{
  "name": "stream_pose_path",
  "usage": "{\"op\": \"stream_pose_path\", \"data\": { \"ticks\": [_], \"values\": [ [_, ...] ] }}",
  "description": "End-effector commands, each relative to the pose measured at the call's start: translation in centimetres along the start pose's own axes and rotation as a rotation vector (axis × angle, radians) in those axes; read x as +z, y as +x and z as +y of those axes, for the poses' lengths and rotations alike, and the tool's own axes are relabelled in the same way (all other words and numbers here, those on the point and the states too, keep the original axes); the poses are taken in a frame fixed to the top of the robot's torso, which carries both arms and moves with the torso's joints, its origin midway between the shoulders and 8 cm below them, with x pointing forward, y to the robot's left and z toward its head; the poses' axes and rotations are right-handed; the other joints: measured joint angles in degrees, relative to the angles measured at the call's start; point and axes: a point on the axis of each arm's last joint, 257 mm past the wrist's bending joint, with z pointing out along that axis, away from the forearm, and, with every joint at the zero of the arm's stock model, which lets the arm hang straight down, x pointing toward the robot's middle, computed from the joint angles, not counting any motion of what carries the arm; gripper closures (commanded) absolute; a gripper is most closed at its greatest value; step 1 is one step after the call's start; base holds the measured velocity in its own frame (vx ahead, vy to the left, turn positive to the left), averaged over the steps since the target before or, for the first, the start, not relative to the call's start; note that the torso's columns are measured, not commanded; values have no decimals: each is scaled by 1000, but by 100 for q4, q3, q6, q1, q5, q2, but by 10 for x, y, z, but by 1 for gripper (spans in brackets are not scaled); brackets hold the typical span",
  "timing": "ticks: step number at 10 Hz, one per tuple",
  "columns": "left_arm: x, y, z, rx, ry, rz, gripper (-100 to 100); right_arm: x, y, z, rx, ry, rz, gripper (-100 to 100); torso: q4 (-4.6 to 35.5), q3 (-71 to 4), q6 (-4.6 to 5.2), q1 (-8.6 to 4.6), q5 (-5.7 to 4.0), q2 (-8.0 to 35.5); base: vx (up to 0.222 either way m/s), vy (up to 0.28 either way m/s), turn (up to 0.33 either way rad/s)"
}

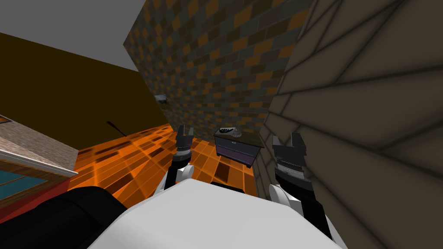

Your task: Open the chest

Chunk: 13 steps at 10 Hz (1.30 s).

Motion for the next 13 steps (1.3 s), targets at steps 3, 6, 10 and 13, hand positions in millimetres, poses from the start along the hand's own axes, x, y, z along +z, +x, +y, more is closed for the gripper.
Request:
{"op": "stream_pose_path", "data": {
  "ticks": [3,6,10,13],
  "values": [
    [0,0,0,0,0,0,0,0,0,0,0,0,0,0,1006,-2014,0,0,0,1003,0,0,0],
    [0,0,0,0,0,0,0,0,0,0,0,0,0,0,2268,-4536,0,0,0,2269,0,0,0],
    [0,0,0,0,0,0,0,-1,5,-4,-30,2,37,-100,3960,-7919,0,0,0,3962,5,3,-12],
    [0,0,0,0,0,0,0,-5,15,-22,-123,11,110,-100,4218,-8458,0,10,3,4211,51,47,-78]
  ]
}}
